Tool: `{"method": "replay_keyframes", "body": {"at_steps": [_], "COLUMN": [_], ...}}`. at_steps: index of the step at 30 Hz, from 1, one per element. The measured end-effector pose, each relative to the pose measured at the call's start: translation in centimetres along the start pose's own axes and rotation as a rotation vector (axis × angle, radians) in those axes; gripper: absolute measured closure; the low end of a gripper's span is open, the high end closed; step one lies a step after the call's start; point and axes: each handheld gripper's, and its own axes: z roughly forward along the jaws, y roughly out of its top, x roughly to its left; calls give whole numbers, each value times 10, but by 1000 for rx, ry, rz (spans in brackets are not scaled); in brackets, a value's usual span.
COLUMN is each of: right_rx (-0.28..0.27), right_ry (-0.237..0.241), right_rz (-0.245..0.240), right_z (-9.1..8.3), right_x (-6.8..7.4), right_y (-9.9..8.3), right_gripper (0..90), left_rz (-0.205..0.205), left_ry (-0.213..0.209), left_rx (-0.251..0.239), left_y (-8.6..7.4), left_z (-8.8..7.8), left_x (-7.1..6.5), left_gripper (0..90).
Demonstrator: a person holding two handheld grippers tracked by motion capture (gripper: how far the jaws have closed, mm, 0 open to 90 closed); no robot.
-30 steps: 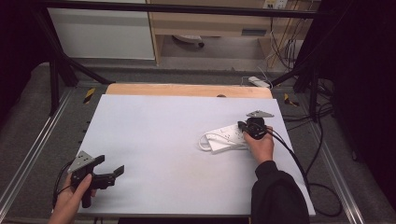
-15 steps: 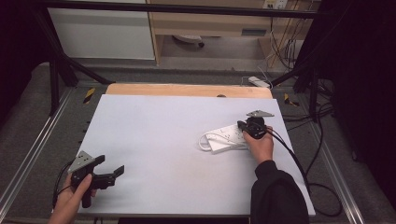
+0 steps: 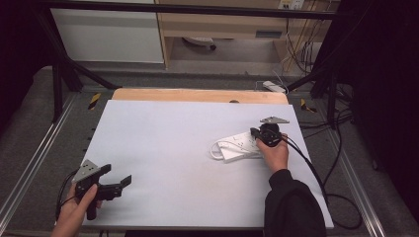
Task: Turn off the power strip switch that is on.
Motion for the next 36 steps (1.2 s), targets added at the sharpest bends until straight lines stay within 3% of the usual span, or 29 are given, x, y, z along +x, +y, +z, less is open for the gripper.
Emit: {"method": "replay_keyframes", "body": {"at_steps": [36], "right_rx": [-6], "right_ry": [-13], "right_rz": [-8], "right_z": [1], "right_x": [2], "right_y": [-1], "right_gripper": [900], "left_rz": [4], "left_ry": [4], "left_rx": [6], "left_y": [0], "left_z": [0], "left_x": [0], "left_gripper": [71]}}
